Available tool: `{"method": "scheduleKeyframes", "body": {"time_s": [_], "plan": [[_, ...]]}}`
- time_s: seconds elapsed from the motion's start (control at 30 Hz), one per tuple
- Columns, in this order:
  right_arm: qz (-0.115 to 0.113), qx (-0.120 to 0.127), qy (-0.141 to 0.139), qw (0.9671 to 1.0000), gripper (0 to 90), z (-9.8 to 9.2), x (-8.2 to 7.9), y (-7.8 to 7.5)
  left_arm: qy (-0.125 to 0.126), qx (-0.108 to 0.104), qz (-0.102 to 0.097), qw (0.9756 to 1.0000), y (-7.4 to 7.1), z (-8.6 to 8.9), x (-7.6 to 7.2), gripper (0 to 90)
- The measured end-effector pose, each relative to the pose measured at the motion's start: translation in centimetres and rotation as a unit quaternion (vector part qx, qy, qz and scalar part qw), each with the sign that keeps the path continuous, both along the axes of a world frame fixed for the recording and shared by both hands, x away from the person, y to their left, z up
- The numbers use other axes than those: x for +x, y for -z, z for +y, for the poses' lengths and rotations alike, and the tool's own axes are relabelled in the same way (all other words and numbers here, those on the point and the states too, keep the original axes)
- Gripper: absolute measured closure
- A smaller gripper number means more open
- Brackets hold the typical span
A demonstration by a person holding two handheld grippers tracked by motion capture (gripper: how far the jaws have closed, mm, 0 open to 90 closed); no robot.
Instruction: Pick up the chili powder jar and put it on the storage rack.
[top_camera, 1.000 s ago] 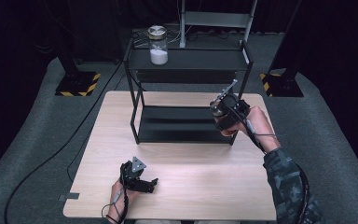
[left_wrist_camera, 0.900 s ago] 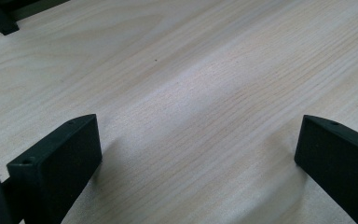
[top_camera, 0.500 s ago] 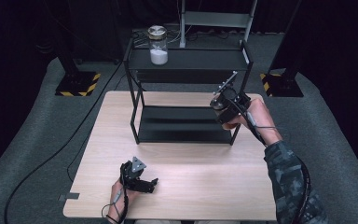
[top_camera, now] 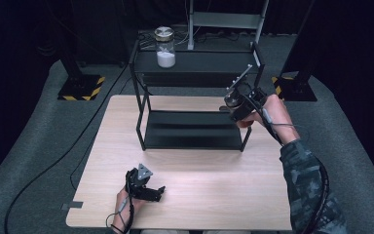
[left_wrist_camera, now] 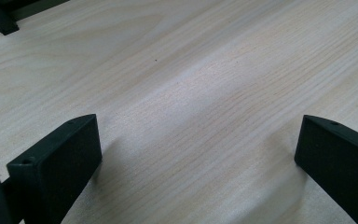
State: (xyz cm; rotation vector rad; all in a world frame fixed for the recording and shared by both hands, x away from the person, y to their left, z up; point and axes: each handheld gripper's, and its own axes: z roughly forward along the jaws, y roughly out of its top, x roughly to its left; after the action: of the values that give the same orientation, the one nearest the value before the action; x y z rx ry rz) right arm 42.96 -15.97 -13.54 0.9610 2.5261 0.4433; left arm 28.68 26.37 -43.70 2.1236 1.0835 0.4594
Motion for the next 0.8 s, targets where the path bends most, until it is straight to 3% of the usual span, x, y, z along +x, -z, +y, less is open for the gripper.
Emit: {"method": "scheduleKeyframes", "body": {"time_s": [0.8], "plan": [[-0.010,-0.018,0.015,0.9997,30.8,0.6,1.0,-3.0,0.000,0.000,0.001,1.0000,0.0,0.0,0.0,0.0]]}}
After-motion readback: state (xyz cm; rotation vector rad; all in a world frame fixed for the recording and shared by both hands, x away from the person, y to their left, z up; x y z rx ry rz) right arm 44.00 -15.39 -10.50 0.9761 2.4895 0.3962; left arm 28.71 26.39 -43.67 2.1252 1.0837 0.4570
